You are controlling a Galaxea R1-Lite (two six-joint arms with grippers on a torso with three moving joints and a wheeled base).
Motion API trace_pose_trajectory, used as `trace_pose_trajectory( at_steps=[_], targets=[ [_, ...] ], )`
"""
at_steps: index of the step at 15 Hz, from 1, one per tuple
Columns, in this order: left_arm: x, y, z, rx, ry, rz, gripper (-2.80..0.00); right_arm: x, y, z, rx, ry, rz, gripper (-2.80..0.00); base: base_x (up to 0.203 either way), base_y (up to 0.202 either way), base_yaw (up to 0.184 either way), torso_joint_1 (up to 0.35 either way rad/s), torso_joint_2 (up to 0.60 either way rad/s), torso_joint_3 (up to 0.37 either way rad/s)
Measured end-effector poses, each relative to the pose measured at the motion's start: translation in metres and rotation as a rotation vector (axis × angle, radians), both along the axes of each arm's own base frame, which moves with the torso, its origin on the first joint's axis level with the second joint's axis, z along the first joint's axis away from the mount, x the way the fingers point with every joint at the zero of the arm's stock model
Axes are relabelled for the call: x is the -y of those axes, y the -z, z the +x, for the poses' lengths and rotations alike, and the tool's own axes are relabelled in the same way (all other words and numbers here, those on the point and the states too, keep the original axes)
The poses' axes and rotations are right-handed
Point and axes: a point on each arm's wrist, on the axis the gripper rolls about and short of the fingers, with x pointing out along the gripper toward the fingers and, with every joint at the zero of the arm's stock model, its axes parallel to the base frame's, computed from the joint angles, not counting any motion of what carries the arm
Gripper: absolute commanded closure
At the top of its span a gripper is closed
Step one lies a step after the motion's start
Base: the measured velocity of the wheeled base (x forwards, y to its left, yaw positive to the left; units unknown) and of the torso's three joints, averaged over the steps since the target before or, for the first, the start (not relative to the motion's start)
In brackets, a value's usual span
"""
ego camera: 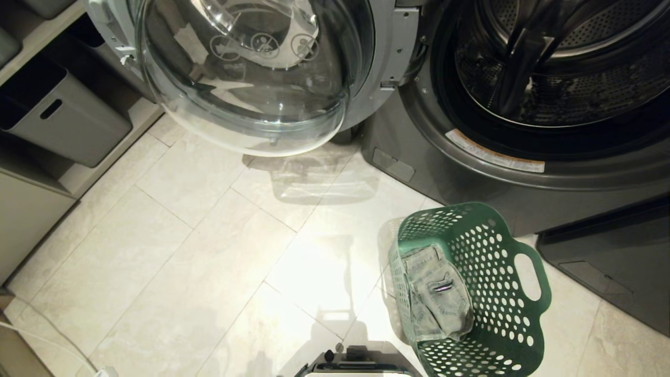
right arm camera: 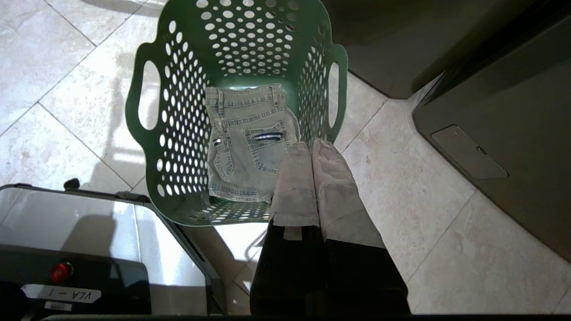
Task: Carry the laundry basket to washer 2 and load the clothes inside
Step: Place the clothes into the washing machine
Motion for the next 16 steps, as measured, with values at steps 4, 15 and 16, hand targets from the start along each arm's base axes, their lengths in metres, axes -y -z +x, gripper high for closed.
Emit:
trace_pose_trajectory(
  at_steps=[4,15,16],
  targets=[
    [0.0000,0.0000,0.0000,0.000,-0.001,-0.001,0.00,0.0000,0.0000,0.0000,0.000,-0.001,-0.001,0.00,0.000,0.000,0.000,0.003,0.00,-0.170],
    [-0.0002,-0.0001,0.0000,0.001,-0.007,-0.015,0.00,0.0003,-0.0011,-0.0002,0.006,0.013,0.022,0.00,0.000,0.000,0.000,0.000,0.00,-0.006],
    [-0.0002,-0.0001,0.0000,0.001,-0.007,-0.015,0.00,0.0003,-0.0048,-0.0013,0.016,0.013,0.045,0.00,0.000,0.000,0.000,0.000,0.00,0.000]
  ],
)
